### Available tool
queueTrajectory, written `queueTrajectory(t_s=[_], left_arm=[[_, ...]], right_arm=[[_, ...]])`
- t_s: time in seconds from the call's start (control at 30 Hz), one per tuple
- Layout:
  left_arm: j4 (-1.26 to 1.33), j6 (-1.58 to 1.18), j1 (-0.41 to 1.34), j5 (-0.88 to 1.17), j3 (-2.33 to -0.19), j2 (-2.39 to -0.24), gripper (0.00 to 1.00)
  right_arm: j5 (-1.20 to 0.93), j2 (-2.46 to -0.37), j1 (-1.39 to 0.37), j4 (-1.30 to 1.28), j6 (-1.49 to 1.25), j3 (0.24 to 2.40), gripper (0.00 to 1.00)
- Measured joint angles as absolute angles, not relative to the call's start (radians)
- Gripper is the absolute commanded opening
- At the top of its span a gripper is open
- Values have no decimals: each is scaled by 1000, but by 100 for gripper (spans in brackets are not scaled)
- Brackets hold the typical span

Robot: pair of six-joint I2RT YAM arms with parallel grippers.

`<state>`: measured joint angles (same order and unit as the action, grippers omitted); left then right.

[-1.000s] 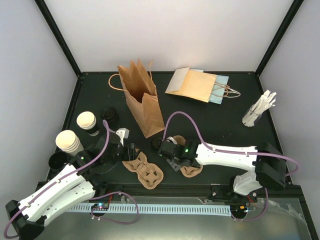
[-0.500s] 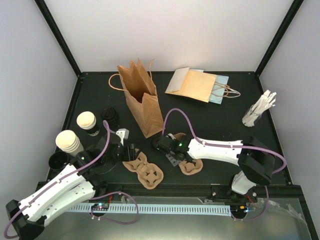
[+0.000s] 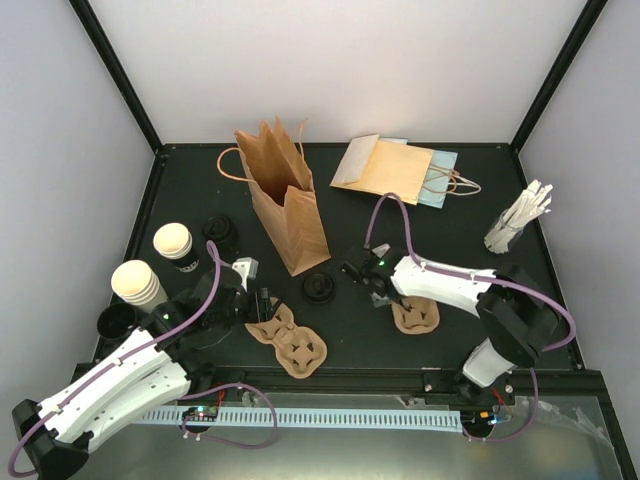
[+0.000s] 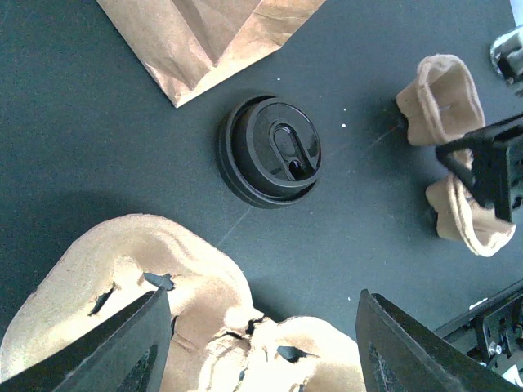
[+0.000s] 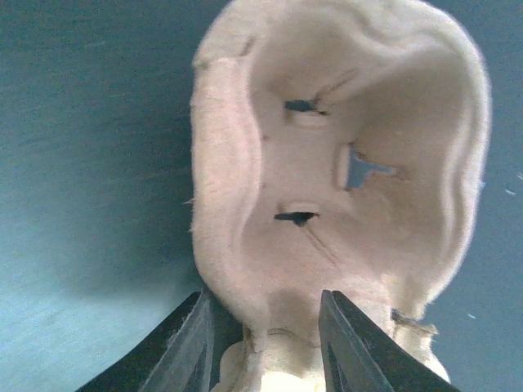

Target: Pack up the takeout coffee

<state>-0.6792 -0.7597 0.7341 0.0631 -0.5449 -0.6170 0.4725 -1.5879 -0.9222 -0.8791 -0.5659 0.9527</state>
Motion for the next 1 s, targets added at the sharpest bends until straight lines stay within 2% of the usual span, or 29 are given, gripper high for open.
queueTrajectory(t_s=[0.17, 0.4, 0.57, 0.7, 1.0], left_arm=[[-678, -760, 734, 63, -542, -615, 64], [-670, -760, 734, 64, -524, -608, 64], [-662, -759, 734, 64, -523, -596, 64], [-660, -759, 734, 63, -523, -588, 65], [-657, -759, 734, 68, -518, -587, 66]], right_arm=[[541, -1562, -787, -937, -663, 946, 44], [619, -1508, -566, -1033, -828, 949, 45], [622, -1427, -499, -1029, -828, 948, 46], [534, -1340, -504, -968, -733, 947, 47], [141, -1172, -621, -764, -461, 891, 50]])
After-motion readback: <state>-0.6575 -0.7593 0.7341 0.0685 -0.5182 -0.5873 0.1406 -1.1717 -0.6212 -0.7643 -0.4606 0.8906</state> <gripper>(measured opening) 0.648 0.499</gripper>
